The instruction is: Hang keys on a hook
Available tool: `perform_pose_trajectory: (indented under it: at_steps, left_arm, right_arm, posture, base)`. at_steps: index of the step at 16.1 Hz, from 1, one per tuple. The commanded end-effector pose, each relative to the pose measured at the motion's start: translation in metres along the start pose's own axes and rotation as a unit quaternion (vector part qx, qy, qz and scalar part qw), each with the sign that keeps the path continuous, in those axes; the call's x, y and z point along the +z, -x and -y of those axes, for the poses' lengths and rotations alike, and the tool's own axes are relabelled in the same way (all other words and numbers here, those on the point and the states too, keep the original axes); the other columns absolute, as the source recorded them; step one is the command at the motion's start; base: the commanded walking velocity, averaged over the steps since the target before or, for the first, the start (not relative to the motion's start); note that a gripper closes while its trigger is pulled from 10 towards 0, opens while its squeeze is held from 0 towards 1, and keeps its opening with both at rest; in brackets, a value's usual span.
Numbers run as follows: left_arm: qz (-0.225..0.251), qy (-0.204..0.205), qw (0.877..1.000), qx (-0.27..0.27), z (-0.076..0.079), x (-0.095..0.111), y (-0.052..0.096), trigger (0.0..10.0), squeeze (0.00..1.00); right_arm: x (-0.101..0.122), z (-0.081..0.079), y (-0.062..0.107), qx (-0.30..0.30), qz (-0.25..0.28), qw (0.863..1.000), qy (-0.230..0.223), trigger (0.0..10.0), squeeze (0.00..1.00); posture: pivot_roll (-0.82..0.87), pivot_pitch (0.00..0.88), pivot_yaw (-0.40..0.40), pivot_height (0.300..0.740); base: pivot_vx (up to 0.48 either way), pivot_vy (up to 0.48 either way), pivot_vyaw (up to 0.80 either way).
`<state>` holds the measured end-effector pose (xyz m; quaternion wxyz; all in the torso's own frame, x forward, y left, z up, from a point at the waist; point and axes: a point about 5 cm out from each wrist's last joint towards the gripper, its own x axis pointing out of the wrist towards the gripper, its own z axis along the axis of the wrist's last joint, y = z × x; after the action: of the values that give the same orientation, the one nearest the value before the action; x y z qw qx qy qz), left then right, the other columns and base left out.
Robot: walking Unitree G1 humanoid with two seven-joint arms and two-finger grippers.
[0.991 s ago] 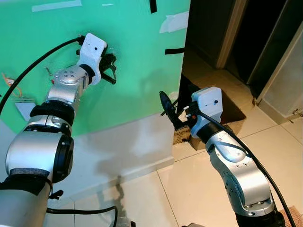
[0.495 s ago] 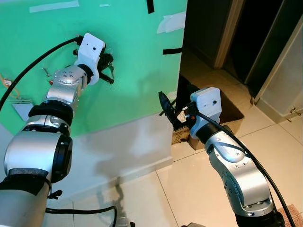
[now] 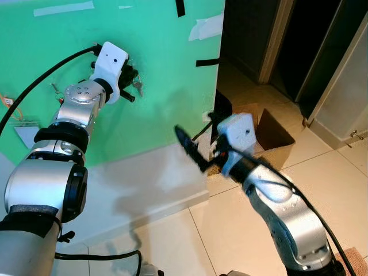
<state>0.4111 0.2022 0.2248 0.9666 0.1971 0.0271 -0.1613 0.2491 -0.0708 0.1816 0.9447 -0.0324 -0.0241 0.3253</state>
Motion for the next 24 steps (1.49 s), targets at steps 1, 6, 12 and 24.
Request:
perform_pose_trajectory:
  at_steps: [1,6,12,24]
  left_arm:
    - [-0.015,0.0,0.999,0.028,-0.014,-0.003,0.006,10.0,1.0]
    - [-0.002,0.016,0.999,0.029,-0.019,0.003,0.007,10.0,1.0]
    - [0.083,0.18,0.98,0.029,-0.032,0.022,0.01,10.0,1.0]
    - [0.235,0.164,0.924,-0.254,0.015,0.043,0.019,10.0,0.0]
  right_arm:
    - [0.002,-0.003,0.0,0.011,0.001,1.0,-0.002,10.0,0.0]
    - [0.002,0.001,0.0,-0.003,-0.001,1.0,0.01,10.0,0.0]
    - [0.002,0.008,-0.001,-0.026,0.003,1.0,0.013,10.0,0.0]
    - [0.0,0.013,-0.002,-0.043,0.007,0.999,0.017,10.0,0.0]
  posture:
    - [-0.06,0.0,0.089,0.74]
    - [-0.06,0.0,0.09,0.74]
    - [-0.06,0.0,0.088,0.74]
    - [-0.06,0.0,0.083,0.74]
  base:
    - [0.0,0.0,0.0]
    - [0.0,0.0,0.0]
    - [0.0,0.0,0.0]
    - [0.0,0.0,0.0]
